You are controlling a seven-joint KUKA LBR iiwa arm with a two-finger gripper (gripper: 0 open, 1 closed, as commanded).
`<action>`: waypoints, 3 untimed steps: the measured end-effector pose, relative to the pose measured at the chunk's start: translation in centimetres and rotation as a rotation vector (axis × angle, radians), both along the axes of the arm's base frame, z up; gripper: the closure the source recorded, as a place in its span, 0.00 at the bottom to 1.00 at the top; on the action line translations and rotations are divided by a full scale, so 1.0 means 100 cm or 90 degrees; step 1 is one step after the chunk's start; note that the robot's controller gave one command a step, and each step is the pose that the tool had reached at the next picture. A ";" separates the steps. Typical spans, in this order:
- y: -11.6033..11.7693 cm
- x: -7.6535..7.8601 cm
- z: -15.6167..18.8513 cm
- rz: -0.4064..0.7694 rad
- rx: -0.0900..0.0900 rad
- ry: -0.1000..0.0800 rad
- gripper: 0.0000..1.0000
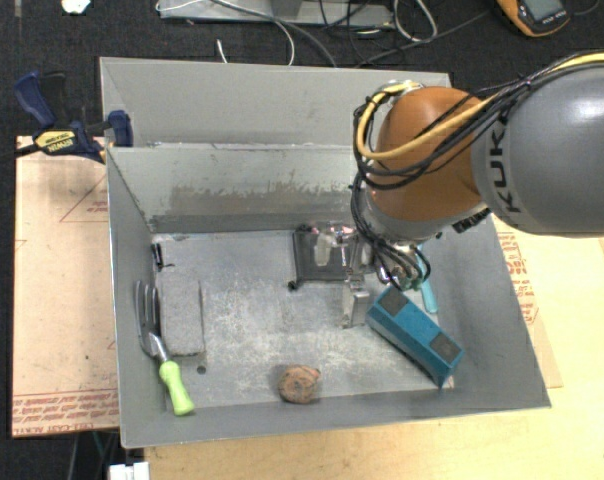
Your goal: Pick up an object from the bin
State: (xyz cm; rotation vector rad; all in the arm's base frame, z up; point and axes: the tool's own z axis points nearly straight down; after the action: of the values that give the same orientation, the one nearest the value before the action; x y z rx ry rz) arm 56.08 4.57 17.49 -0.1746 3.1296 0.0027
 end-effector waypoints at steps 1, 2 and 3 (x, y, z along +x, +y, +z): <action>-0.026 0.037 -0.054 0.044 0.001 -0.008 0.00; -0.022 0.067 -0.084 0.141 0.001 -0.006 0.00; -0.029 0.049 -0.104 0.131 0.000 -0.006 1.00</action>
Offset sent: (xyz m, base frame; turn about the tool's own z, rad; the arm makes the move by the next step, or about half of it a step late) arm 0.0824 -0.0207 -0.1049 -0.2894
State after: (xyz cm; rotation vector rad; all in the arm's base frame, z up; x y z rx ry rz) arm 61.02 1.63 7.12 -0.4933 3.0862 0.0038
